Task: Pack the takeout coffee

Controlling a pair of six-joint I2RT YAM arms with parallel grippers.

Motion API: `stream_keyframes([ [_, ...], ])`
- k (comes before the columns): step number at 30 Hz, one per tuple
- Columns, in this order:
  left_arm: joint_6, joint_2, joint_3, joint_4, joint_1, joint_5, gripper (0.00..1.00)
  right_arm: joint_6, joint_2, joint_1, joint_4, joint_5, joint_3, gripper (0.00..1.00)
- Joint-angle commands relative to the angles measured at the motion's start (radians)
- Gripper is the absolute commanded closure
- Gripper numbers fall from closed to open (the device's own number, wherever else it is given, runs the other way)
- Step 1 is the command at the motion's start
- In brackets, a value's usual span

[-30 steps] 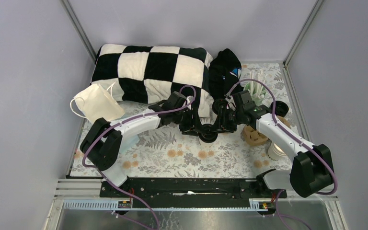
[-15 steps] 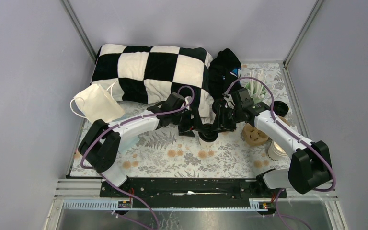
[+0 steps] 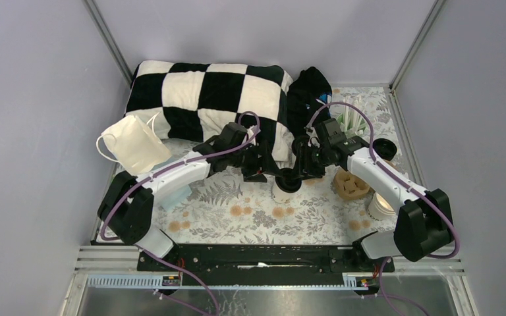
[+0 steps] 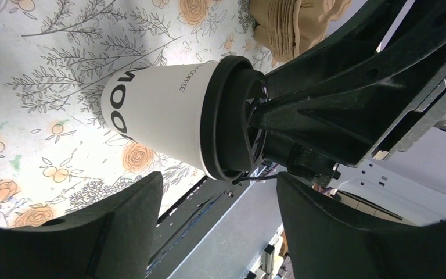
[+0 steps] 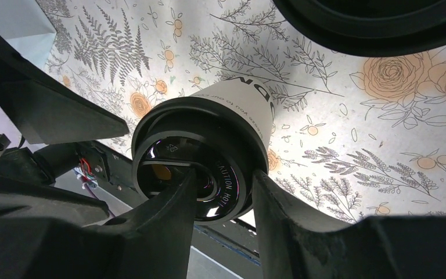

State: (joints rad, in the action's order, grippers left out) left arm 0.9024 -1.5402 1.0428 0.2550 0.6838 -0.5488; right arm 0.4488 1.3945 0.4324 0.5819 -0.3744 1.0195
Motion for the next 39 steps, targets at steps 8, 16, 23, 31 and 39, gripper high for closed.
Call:
stream_keyframes([
  [8, 0.035, 0.020, -0.006, -0.006, -0.027, -0.001, 0.47, -0.037, 0.015, 0.037, 0.088, 0.083, 0.047, 0.53],
  [16, 0.047, -0.005, -0.006, -0.028, -0.010, -0.023, 0.52, -0.029, 0.008, 0.055, 0.090, 0.095, 0.043, 0.53],
  [23, 0.045, -0.020, -0.018, -0.020, 0.002, -0.006, 0.62, -0.025, 0.008, 0.065, 0.087, 0.099, 0.045, 0.53],
  [31, 0.014, -0.049, -0.037, 0.021, 0.002, 0.033, 0.65, -0.010, 0.015, 0.088, 0.085, 0.108, 0.048, 0.53],
  [39, -0.004, -0.052, -0.120, 0.033, 0.004, 0.073, 0.76, 0.035, 0.024, 0.112, 0.076, 0.110, 0.032, 0.55],
])
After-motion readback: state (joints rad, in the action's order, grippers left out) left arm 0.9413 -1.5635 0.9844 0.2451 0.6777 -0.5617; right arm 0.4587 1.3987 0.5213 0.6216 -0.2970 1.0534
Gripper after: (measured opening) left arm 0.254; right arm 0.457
